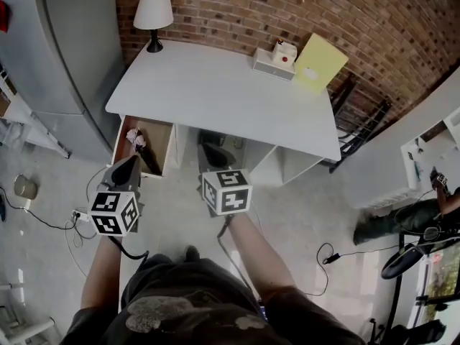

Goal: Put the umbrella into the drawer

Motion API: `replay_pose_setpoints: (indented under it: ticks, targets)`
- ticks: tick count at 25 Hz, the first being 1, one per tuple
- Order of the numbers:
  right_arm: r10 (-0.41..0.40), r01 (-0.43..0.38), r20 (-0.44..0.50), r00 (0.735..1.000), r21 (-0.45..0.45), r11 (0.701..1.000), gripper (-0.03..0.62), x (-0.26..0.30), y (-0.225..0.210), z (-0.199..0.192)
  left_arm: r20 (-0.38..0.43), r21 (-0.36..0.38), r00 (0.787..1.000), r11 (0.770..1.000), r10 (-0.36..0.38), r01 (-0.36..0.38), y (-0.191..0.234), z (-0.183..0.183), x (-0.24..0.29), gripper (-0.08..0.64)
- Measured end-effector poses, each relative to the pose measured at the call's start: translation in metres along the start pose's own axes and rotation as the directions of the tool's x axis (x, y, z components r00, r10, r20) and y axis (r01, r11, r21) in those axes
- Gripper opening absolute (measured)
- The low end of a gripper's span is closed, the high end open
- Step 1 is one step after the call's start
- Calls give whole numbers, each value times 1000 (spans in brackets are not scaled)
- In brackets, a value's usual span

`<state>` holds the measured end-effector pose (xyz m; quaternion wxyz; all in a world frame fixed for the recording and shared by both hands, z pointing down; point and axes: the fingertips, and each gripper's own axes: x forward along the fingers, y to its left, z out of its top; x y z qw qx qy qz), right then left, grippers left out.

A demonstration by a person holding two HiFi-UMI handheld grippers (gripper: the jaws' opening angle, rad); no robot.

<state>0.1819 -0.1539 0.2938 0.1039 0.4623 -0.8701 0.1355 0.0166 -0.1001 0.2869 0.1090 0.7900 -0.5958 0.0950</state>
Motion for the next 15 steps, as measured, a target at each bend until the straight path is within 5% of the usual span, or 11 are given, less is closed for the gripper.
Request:
replay_pose_setpoints:
  ticks: [15]
  targets:
    - [-105, 105, 43, 994, -5, 994, 4, -37, 57, -6, -17, 17, 995, 995, -95, 95, 14, -13, -49, 11]
